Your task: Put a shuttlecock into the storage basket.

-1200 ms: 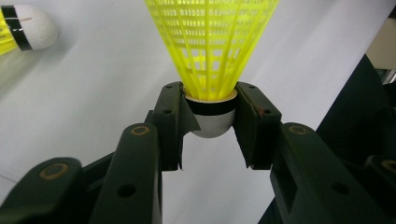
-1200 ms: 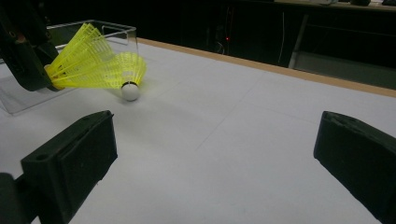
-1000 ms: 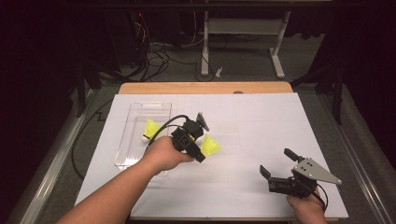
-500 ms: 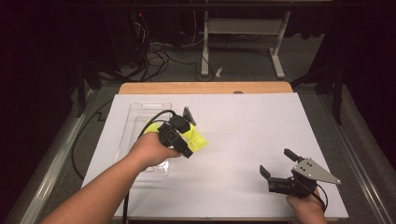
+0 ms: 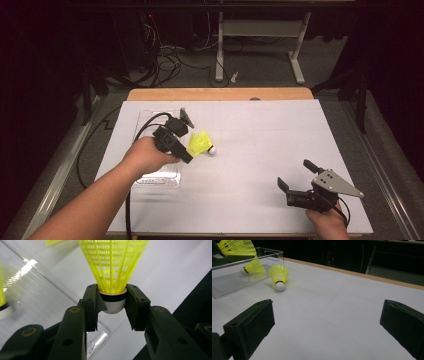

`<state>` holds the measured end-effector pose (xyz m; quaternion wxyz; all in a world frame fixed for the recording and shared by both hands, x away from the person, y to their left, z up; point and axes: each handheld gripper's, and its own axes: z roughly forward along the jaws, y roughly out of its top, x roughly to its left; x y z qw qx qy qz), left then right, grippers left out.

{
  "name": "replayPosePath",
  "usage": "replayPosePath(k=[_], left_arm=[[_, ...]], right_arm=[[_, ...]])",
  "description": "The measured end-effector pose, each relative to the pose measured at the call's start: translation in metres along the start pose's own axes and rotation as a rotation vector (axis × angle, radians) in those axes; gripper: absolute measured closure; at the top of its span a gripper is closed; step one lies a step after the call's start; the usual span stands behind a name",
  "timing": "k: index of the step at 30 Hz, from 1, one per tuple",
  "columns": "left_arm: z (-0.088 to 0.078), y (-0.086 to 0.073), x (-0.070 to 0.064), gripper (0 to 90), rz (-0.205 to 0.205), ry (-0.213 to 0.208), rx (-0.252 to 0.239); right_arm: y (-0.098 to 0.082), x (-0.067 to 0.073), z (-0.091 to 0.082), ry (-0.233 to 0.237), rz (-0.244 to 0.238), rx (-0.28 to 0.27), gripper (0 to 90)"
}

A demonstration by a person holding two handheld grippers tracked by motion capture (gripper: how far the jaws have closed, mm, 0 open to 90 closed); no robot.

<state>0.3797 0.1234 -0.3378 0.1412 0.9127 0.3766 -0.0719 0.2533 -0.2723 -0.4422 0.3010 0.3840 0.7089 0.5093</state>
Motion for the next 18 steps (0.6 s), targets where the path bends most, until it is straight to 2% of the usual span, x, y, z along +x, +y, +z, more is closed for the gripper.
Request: replayPosePath(k=[9, 18], left_arm=[[-0.01, -0.011, 0.013, 65.3, -0.032, 0.028, -0.007], [-0.017, -0.022, 0.03, 65.3, -0.083, 0.051, -0.013]], right_arm=[[0.0, 0.0, 0.001, 0.002, 0.0, 0.004, 0.2], [0.0, 0.0, 0.001, -0.002, 0.0, 0.002, 0.2]])
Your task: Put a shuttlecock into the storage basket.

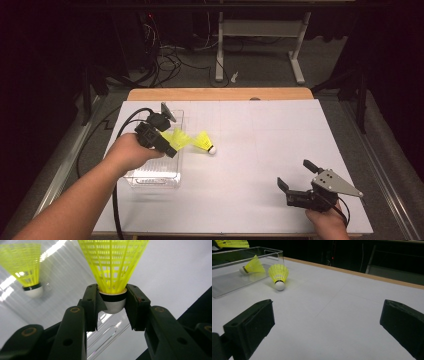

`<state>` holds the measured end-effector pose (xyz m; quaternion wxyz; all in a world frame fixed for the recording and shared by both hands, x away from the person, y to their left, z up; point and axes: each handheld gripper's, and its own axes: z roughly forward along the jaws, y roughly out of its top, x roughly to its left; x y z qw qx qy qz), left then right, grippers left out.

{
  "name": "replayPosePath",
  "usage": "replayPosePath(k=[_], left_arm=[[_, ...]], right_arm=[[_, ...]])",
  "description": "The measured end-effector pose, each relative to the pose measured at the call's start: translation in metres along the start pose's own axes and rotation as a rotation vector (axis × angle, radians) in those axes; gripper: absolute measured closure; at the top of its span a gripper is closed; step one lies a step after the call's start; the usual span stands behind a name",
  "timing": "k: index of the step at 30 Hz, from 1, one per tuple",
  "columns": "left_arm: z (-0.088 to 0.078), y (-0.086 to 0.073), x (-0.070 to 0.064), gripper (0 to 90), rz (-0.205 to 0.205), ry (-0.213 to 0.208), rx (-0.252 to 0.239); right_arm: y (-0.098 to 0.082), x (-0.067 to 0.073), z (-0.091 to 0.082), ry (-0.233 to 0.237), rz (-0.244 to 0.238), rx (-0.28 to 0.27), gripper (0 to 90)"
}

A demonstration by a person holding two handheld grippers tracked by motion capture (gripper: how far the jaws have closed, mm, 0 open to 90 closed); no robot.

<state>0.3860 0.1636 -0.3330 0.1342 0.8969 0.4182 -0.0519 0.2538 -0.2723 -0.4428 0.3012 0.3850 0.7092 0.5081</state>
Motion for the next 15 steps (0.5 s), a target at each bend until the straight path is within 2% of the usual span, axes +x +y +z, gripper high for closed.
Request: replayPosePath(k=[15], left_arm=[[0.003, -0.011, 0.028, 65.3, -0.086, 0.039, 0.018]], right_arm=[[0.0, 0.0, 0.001, 0.002, 0.001, 0.006, 0.1]])
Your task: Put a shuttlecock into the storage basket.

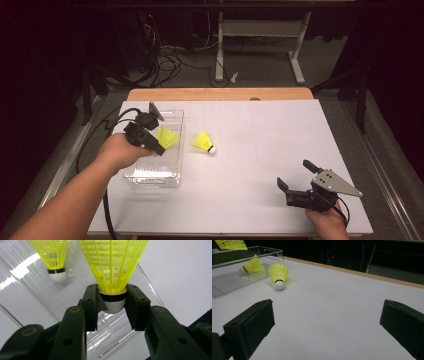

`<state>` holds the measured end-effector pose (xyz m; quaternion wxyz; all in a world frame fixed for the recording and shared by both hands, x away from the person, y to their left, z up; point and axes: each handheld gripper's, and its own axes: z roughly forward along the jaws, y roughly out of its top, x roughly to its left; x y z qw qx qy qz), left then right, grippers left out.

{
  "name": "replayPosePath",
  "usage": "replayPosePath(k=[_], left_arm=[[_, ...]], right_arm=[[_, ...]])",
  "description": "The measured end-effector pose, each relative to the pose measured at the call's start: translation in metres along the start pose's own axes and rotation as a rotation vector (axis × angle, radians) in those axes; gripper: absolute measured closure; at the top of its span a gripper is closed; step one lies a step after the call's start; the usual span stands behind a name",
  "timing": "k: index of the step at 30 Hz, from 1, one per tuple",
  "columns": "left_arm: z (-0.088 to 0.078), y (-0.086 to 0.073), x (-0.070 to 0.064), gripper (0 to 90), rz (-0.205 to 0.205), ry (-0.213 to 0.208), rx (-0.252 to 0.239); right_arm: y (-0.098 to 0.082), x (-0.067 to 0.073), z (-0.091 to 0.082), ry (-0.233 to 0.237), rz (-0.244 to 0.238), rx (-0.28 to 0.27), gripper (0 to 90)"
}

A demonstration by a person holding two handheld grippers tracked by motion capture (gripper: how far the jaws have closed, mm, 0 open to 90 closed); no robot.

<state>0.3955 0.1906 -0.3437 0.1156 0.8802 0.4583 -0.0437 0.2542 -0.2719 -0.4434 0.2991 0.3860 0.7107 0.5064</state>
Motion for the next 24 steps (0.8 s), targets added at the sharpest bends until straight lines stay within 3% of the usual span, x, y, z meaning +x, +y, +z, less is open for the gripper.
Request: replayPosePath(k=[12, 24], left_arm=[[0.008, 0.003, 0.004, 65.3, -0.019, 0.021, 0.016], [0.01, -0.007, 0.03, 65.3, -0.1, 0.042, 0.017]], right_arm=[[0.0, -0.001, -0.001, -0.001, 0.0, -0.005, 0.1], [0.0, -0.001, 0.0, 0.002, -0.002, -0.001, 0.1]])
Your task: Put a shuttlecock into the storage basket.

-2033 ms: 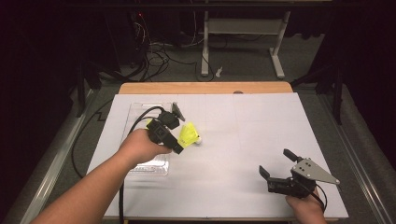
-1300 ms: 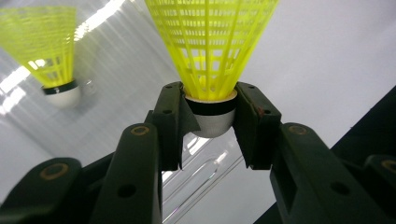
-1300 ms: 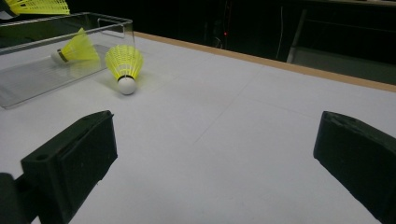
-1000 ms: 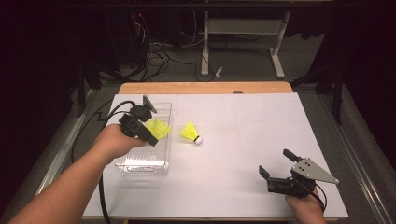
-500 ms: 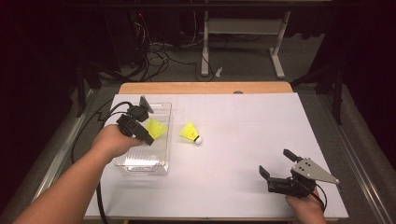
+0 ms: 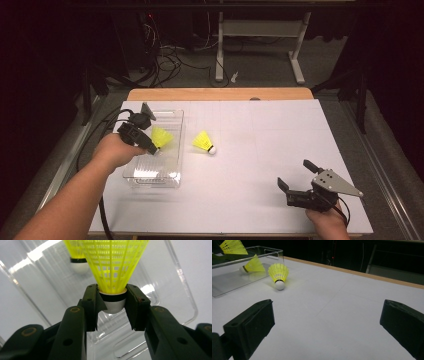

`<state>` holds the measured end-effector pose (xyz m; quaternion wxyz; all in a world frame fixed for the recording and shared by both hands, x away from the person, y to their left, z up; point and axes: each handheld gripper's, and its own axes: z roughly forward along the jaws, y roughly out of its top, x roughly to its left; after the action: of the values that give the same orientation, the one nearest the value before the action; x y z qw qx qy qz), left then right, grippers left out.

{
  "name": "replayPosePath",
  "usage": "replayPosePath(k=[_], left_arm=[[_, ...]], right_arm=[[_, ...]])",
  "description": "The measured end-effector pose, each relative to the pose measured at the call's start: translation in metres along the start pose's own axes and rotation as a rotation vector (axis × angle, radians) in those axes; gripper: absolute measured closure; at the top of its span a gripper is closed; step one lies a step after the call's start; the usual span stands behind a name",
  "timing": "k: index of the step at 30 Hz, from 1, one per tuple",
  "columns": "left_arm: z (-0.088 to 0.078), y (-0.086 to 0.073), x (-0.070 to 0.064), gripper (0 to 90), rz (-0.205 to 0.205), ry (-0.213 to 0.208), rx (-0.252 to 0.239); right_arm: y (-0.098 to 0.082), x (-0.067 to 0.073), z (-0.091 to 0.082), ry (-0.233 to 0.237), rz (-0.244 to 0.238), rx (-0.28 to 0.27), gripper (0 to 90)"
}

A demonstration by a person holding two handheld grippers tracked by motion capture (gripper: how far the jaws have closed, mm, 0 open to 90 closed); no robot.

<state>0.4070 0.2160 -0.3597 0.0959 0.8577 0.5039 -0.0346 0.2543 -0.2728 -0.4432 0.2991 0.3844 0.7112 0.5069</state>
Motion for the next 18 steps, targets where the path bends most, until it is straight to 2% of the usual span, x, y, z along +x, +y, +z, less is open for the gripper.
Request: replayPosePath(k=[9, 14, 16, 18], left_arm=[[-0.003, -0.004, 0.018, 65.3, -0.057, -0.015, -0.016], [-0.008, -0.002, 0.021, 65.2, -0.059, -0.006, -0.017], [-0.009, -0.001, 0.023, 65.2, -0.071, 0.009, -0.016], [-0.011, 0.001, 0.025, 65.2, -0.081, 0.003, -0.019]], right_arm=[[0.0, 0.001, 0.001, 0.001, -0.003, 0.006, 0.2], [-0.001, 0.001, 0.001, 0.001, -0.002, 0.006, 0.2], [-0.001, 0.001, 0.002, 0.003, -0.006, 0.009, 0.2], [-0.001, 0.002, 0.002, 0.004, -0.008, 0.011, 0.2]])
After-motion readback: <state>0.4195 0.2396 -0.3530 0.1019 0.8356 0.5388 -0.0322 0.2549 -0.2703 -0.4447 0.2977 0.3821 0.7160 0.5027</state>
